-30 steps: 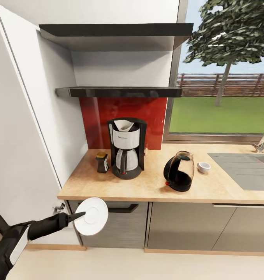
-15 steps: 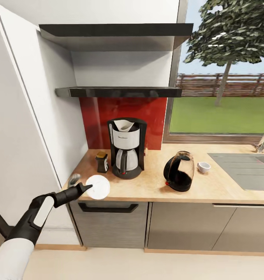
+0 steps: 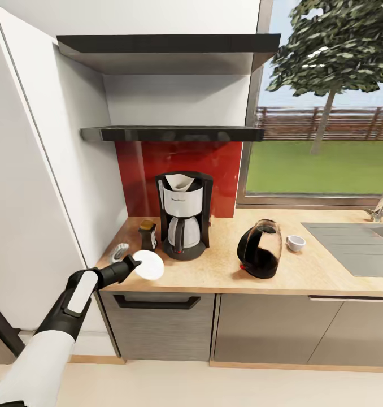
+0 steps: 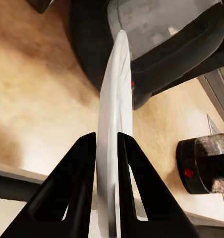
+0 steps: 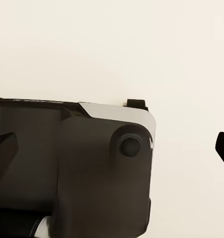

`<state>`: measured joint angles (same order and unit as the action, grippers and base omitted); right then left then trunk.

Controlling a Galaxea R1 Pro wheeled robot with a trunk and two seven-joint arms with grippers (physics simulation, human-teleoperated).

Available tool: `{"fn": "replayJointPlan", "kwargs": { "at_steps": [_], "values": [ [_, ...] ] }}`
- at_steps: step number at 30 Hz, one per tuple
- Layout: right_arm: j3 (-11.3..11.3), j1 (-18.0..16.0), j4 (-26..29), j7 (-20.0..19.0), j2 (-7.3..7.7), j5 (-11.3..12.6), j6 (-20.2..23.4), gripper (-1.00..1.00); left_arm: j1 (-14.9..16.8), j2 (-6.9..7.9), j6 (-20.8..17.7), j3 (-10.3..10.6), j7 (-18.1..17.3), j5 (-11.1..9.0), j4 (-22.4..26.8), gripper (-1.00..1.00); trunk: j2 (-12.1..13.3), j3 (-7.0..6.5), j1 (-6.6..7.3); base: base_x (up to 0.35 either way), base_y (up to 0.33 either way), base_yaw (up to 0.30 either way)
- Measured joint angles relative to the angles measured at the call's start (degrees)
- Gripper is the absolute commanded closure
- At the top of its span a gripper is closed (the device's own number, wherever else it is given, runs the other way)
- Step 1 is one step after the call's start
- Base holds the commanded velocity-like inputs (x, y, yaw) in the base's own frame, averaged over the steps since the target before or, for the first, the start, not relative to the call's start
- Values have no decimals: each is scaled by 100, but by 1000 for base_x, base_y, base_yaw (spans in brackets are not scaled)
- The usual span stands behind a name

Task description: Set up a coffee station on the kitchen countertop: keep the coffee maker on the countertop, move the bottle of coffee from the kitchen shelf to the counter next to the coffee maker, place a paper coffee filter on top of the coffee maker, put the saucer next to the coffee maker with the coffee cup on the saucer, and place the electric kettle next to the coffee maker.

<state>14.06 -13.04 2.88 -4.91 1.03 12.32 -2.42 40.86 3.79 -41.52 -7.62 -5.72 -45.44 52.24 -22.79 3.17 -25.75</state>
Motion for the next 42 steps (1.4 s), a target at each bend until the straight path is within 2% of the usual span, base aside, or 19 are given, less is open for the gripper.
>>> {"fn": "replayJointPlan", "kwargs": {
  "at_steps": [2,4,8,15,23,28,33,38,42],
  "values": [
    [0,0,0,2,2,0,0,-100,22,-140,231,-17,337,10,-26,100,0,0,0,0,0,0],
    [0,0,0,2,19,0,0,-100,18,-202,395,-23,534,28,-47,100,0,0,0,0,0,0],
    [7,0,0,3,156,0,0,-100,-33,-321,646,-32,997,32,-81,100,0,0,0,0,0,0],
    [9,0,-8,3,175,0,0,-100,-38,-326,664,-24,1041,-140,-97,100,-1,0,1,41,0,0],
    [6,0,-9,3,185,0,-2,-100,-38,-325,665,-12,1043,-150,-107,100,0,0,1,191,0,0],
    [6,0,-9,3,275,0,6,-100,-38,-325,658,-6,1043,-149,-118,100,0,0,0,12,0,0],
    [8,0,-8,3,322,0,9,-100,-35,-321,656,-7,1044,-160,-498,100,1,0,0,1,0,-64],
    [9,0,-8,3,333,0,9,-100,-33,-301,669,2,1036,-408,-812,100,0,0,0,0,0,-148],
    [9,0,-9,3,334,0,9,-100,-30,-298,674,6,1035,-459,-842,100,0,0,0,12,0,-18]
  ]
}}
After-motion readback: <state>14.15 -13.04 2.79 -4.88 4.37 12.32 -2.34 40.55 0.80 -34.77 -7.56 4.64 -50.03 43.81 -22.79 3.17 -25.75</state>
